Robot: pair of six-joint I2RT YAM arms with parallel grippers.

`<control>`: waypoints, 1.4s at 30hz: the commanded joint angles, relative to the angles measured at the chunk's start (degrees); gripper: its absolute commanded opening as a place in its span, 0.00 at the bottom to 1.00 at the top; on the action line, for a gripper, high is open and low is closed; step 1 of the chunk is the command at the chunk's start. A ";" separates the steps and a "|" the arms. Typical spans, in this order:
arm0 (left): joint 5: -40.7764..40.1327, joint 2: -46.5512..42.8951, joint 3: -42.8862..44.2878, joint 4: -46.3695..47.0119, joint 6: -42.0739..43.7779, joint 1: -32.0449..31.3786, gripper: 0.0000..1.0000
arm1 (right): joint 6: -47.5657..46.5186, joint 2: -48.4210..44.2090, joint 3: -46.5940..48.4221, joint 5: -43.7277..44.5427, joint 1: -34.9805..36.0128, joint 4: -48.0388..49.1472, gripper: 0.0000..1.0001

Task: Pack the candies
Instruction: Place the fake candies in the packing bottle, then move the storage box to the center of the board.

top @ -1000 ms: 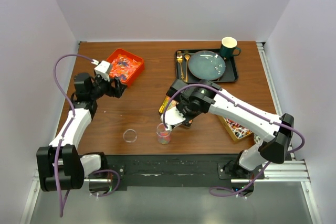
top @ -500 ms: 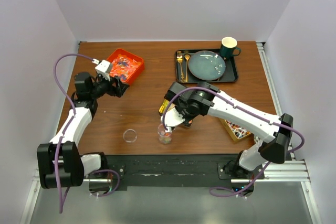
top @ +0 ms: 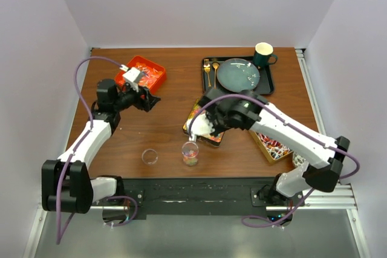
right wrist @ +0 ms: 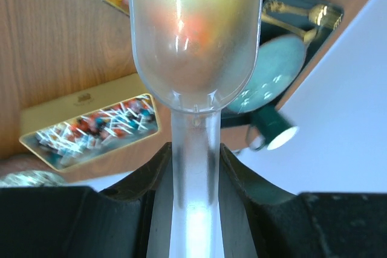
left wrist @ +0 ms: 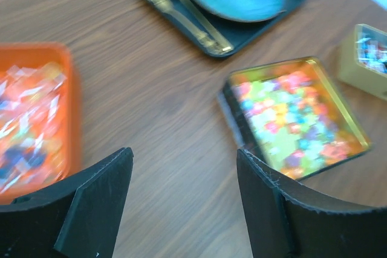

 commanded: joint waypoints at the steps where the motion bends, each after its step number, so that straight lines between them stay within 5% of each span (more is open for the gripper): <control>1: 1.09 3.27 6.46 1.38 -1.87 -6.10 0.74 | 17.34 -7.24 3.56 -3.88 -11.27 3.31 0.00; 11: -2.78 15.57 19.38 2.17 -5.31 -21.64 0.70 | 41.54 -19.99 -1.01 6.48 -36.32 19.40 0.00; 23: -17.95 36.49 39.06 -0.11 -3.29 -46.61 0.70 | 46.92 -25.97 -6.90 3.94 -46.62 17.39 0.00; 29: -28.87 45.28 47.51 -1.08 -3.99 -51.10 0.71 | 46.92 -27.64 -7.78 3.15 -49.00 16.16 0.00; 42: -31.42 59.43 56.20 -0.38 -1.27 -54.63 0.71 | 48.23 -27.91 -9.72 0.34 -51.73 15.19 0.00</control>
